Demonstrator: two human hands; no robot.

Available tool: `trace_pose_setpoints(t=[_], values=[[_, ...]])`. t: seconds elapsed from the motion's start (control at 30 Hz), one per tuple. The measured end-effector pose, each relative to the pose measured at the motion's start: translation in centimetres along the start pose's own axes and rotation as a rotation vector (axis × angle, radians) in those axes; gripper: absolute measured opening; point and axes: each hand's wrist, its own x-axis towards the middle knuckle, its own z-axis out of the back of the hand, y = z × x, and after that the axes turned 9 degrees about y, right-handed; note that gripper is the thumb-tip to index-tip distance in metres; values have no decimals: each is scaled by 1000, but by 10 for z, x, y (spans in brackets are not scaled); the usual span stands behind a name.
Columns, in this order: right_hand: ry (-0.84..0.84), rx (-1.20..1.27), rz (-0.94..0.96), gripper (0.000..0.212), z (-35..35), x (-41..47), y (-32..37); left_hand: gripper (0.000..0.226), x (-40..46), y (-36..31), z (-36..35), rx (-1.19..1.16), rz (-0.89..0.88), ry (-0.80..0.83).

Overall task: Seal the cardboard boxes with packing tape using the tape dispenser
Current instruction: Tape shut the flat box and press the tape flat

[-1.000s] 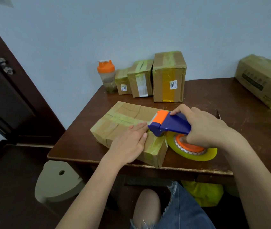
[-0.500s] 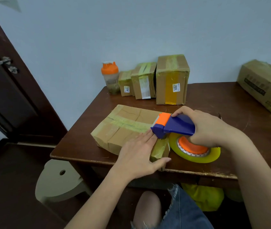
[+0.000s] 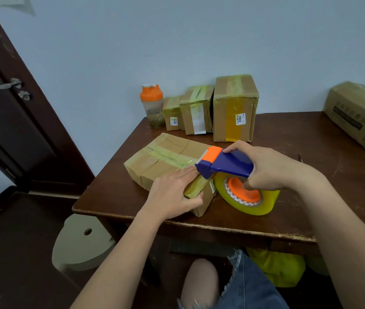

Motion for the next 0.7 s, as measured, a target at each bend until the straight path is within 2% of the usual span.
trace_pose_setpoints(t=[0.4, 0.7], values=[[72, 33, -86, 87, 10, -39, -22, 63, 4, 1, 1, -11, 53, 39], [26, -17, -130, 89, 6, -47, -26, 71, 6, -5, 5, -128, 105, 75]])
